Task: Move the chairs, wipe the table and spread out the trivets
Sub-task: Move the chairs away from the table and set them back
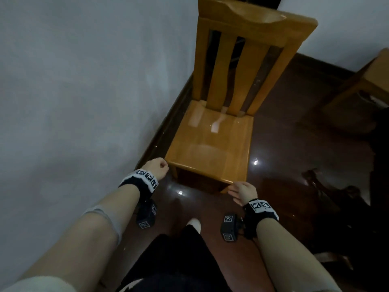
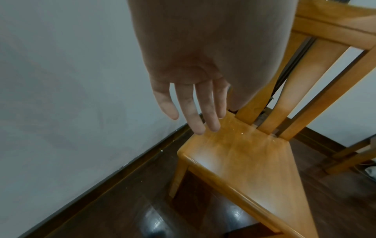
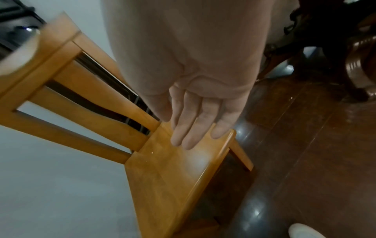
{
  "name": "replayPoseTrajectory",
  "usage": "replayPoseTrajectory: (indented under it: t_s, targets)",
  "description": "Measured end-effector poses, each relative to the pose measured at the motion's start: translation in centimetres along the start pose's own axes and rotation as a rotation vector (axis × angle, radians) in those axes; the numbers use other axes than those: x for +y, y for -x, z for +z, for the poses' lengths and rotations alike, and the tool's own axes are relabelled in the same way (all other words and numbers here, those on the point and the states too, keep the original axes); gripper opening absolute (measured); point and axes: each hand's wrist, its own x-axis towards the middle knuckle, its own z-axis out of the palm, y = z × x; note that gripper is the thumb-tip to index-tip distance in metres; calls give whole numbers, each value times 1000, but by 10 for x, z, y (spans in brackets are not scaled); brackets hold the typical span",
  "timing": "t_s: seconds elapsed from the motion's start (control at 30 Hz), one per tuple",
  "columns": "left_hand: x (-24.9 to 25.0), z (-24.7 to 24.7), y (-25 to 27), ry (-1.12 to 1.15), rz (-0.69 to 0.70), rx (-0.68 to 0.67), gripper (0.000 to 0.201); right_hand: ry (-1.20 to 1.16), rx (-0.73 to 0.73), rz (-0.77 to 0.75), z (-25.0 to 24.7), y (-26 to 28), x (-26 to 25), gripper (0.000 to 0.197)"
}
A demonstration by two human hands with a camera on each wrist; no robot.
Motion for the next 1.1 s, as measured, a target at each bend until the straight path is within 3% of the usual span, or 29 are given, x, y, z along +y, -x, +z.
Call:
replayPoseTrajectory:
  t_s: [0.3, 0.4, 0.6, 0.77, 0.93, 1.1]
  targets:
    - [-15, 15, -115, -43, 79, -22, 8, -67, -52, 167, 87, -100, 11, 28]
    - [-25, 23, -152, -75, 36, -46, 21, -75, -44, 197, 118, -129, 21, 35]
    - [-42, 37, -221, -144, -109, -281, 67, -188, 2, 337, 168, -164, 32, 54]
    - [-47, 47, -261, -163, -133, -295, 81, -271, 11, 415, 197, -186, 30, 65]
    - [-56, 62, -291, -82, -114, -313, 79, -501, 36, 383, 224, -213, 33, 66]
    - [-60, 67, -295, -202, -60, -238, 65, -786, 68, 359, 231, -218, 45, 55]
